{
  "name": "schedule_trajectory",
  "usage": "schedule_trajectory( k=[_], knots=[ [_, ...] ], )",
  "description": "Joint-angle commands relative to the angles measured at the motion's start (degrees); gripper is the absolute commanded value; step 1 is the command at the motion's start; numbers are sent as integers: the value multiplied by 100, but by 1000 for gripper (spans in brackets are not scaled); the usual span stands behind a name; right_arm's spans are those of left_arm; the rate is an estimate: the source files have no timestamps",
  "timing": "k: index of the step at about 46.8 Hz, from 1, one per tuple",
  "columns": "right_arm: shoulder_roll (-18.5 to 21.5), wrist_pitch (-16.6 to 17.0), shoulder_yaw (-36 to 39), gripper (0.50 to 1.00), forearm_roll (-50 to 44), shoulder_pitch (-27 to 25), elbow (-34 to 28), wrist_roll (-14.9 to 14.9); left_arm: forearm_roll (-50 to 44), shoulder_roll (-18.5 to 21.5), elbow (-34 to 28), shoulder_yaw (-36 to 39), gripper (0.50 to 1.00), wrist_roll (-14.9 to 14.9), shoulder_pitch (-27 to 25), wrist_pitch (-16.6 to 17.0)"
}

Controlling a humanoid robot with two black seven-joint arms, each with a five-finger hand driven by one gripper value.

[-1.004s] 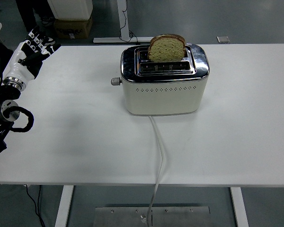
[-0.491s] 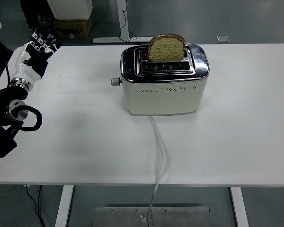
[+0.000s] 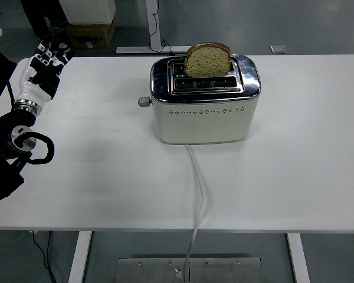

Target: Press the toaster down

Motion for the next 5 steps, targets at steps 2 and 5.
schedule_trajectory(
  k=[2,5],
  knots=[
    [0,0,0,998,0,-1,0,9,0,-56,70,1,1000,-1,13,-6],
    [0,0,-8,998,-17,-1,0,18,0,-74,132,10,1000,-1,13,-6]
  ],
)
